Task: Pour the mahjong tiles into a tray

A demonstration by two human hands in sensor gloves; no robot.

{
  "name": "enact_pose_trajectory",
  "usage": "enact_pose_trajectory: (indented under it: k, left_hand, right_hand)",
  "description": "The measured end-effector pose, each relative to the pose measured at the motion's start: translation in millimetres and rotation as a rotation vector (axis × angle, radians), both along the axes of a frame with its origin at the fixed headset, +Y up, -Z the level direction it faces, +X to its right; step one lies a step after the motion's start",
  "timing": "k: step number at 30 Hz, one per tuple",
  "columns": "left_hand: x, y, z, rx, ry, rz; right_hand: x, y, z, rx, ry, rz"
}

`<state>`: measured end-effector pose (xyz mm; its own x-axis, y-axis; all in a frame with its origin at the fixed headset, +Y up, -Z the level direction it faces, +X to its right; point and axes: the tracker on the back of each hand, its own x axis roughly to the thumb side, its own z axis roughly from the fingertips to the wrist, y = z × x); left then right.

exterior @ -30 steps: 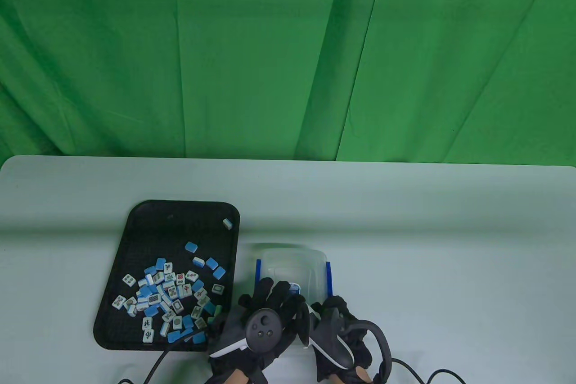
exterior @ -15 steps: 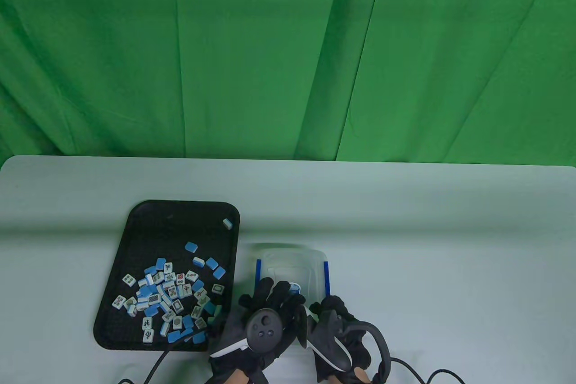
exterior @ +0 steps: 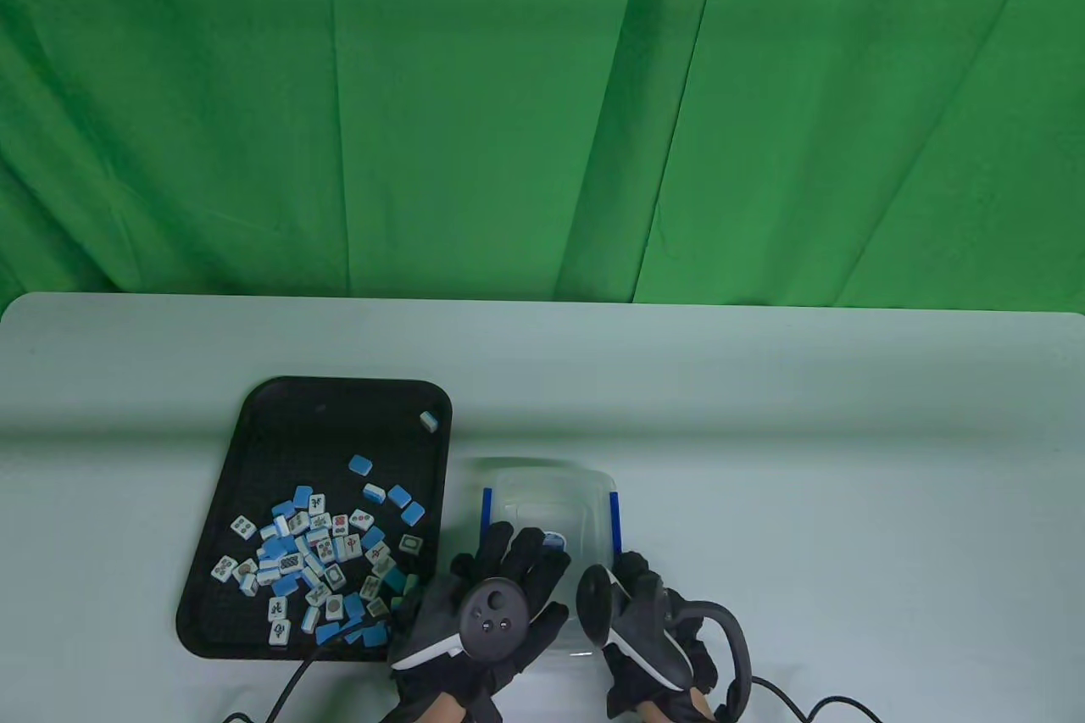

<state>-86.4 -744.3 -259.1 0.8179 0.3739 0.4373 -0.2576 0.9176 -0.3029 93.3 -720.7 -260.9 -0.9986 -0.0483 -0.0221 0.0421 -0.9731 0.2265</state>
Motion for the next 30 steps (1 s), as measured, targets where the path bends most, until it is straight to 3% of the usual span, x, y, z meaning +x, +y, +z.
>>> enact_pose_trajectory:
  k: [4,8,13,16,18,21,24,30]
  left_hand:
    - [-18,27,4,0.097,0.019,0.056]
    - [-39,48,10,0.168,0.056,0.034]
    - [-52,60,19,0.34,0.058,-0.032]
    - [-52,57,23,0.353,0.051,-0.059]
    - [-49,49,24,0.329,0.043,-0.126]
    - [-45,36,24,0.244,0.033,-0.226]
    - [-40,27,25,0.206,0.025,-0.266]
    - [-40,26,26,0.225,0.032,-0.263]
  right_hand:
    - [24,25,5,0.104,-0.01,-0.141]
    - [41,50,20,0.236,0.178,-0.281]
    - [41,68,35,0.266,0.336,-0.295]
    - [36,65,44,0.344,0.382,-0.255]
    - [33,51,46,0.357,0.428,-0.173]
    - [34,30,43,0.272,0.439,-0.058]
    - [39,17,40,0.222,0.44,-0.083]
    - [35,13,43,0.245,0.463,-0.058]
